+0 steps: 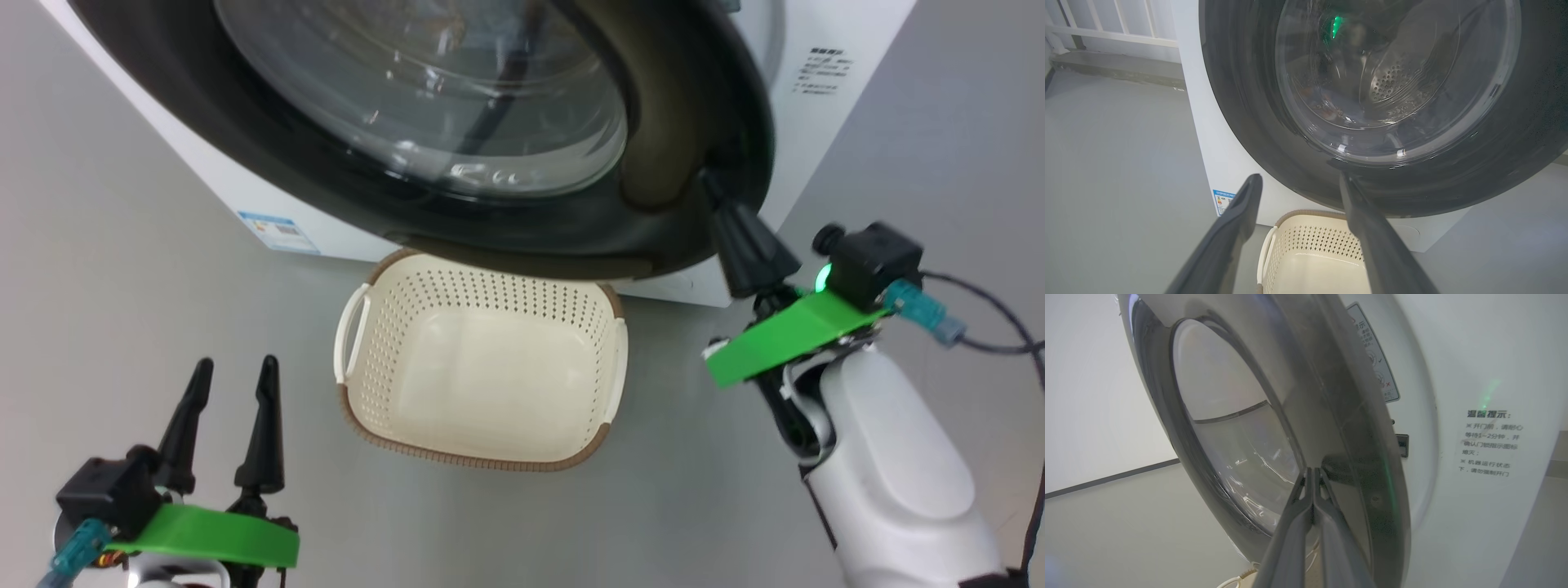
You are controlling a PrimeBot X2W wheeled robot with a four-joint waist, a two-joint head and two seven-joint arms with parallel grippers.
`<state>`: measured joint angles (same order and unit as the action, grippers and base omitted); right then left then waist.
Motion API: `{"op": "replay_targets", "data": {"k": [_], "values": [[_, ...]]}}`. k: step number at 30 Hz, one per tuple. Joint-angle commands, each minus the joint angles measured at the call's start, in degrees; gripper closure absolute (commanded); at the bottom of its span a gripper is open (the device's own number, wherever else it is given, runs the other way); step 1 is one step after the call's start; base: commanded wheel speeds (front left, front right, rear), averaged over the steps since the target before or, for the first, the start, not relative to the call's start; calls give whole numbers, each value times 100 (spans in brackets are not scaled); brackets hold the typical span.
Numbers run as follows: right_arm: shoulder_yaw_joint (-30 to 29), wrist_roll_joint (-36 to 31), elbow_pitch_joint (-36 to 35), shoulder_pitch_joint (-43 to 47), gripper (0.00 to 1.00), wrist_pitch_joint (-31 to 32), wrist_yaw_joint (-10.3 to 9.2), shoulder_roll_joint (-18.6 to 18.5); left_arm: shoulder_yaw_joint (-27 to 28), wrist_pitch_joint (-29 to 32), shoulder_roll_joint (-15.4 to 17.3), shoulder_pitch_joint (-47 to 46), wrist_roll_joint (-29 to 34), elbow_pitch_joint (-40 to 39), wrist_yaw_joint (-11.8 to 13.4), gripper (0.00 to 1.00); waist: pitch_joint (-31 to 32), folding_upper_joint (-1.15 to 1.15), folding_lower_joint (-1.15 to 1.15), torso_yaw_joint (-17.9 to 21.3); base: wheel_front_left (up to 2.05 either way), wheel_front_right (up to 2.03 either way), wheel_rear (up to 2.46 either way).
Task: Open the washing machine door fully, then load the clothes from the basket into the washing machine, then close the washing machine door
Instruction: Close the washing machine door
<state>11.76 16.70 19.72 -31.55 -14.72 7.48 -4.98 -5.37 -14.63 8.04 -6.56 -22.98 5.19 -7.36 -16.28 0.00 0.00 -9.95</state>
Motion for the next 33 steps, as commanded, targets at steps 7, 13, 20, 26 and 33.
{"op": "replay_targets", "data": {"k": [7, 13, 20, 26, 33], "values": [[-366, -92, 102, -673, 100, -28, 1, 52, 52, -37, 65, -413, -78, -136, -13, 0, -324, 0, 0, -216, 0, 0, 0], [-655, -130, 170, -914, 100, -28, 1, 67, -5, -37, 67, -524, -91, -128, -13, 0, -427, 0, 0, -297, 0, 0, 0], [-871, -176, 183, -1077, 100, -28, 1, 109, -33, -37, 91, -584, -95, -125, -13, 0, -505, 0, 0, -329, 0, 0, 0], [-822, -173, 138, -980, 100, -28, 1, 148, -46, -37, 118, -609, -91, -90, -13, 0, -475, 0, 0, -314, 0, 0, 0], [-493, -88, 170, -541, 53, -28, 1, 157, 14, -37, 172, -464, -37, 63, -13, 0, -207, 0, 0, -190, 0, 0, 0]]}}
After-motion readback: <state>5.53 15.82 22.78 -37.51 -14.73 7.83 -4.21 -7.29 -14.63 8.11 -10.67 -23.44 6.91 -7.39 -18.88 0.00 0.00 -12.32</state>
